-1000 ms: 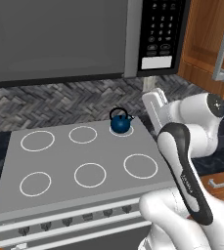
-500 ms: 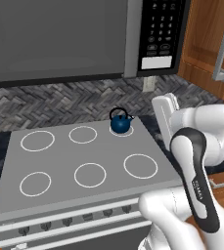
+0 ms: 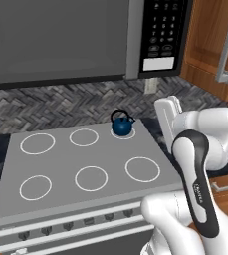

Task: Pick the kettle from the cabinet and place it on a stove burner. Then pick the pot from the counter and place it on another stove burner. Finally, turn both burners on.

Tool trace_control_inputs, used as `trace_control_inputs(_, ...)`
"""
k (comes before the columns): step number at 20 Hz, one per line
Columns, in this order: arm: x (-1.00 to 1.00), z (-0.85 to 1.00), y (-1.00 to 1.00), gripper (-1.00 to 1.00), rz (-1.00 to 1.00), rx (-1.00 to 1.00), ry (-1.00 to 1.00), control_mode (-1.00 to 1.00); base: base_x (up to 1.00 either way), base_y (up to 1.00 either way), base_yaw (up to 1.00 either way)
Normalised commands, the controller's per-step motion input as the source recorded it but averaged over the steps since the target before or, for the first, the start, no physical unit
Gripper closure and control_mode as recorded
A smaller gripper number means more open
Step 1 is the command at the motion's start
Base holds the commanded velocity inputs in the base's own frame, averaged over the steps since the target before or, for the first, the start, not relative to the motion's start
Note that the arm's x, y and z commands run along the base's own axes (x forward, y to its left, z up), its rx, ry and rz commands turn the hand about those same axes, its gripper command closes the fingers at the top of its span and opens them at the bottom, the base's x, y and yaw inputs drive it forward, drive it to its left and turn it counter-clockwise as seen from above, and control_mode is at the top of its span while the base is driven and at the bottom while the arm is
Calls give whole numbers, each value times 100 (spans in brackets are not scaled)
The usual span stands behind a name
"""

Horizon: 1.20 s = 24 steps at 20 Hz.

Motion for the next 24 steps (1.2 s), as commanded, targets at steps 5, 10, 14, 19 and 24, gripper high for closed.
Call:
trace_control_inputs(5,0,0,0,-100,0,0,0,100,-56,-19,-9)
trace_control_inputs(10,0,0,0,-100,0,0,0,100,-71,-24,-9)
trace_control_inputs(14,0,0,0,-100,0,0,0,100,-67,-40,-9)
trace_control_inputs(19,0,0,0,-100,0,0,0,100,-51,-56,-6)
trace_control_inputs(24,0,0,0,-100,0,0,0,100,-39,-67,-3)
